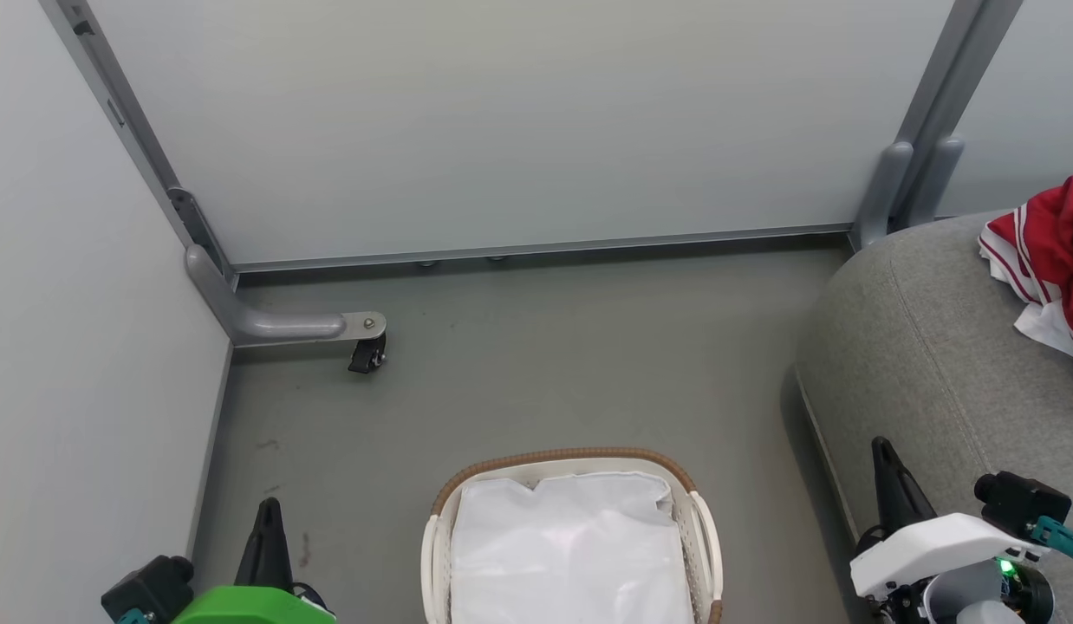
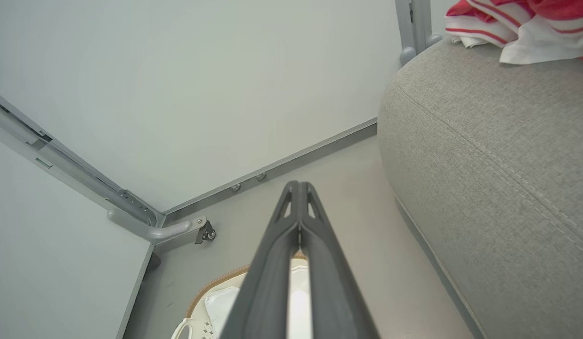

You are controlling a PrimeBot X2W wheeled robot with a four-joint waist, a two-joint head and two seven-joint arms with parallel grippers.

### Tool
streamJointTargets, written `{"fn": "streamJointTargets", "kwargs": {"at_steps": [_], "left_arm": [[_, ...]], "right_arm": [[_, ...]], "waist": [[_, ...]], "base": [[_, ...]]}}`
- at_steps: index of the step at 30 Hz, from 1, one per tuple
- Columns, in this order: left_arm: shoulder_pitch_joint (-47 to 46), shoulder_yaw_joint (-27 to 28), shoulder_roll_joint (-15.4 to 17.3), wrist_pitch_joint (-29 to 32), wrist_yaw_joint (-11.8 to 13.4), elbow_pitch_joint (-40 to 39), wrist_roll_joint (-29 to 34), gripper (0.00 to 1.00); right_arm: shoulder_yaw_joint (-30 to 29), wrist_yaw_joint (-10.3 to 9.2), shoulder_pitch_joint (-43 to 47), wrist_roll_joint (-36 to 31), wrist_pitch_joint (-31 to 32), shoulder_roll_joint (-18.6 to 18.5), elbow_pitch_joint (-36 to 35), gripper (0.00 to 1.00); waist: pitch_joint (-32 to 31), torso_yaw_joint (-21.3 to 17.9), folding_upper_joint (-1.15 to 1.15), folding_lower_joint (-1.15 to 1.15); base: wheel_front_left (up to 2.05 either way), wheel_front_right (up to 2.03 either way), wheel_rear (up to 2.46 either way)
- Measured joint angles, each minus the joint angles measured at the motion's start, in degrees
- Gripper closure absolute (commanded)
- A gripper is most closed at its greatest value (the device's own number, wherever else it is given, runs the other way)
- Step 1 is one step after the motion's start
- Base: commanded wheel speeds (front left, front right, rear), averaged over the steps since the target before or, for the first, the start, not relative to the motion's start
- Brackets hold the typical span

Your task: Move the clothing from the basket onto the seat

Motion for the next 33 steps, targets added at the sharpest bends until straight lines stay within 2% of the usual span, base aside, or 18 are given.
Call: {"fn": "streamJointTargets", "kwargs": {"at_steps": [33], "left_arm": [[-2.80,3.97,0.00,6.97,-0.92,-2.65,-22.62,1.00]], "right_arm": [[-0.91,-0.01,-0.26,26.14,6.75,-0.23,-3.20,1.00]], "waist": [[0.08,-0.91,0.00,0.00]], "base": [[0.00,0.00,0.00]]}}
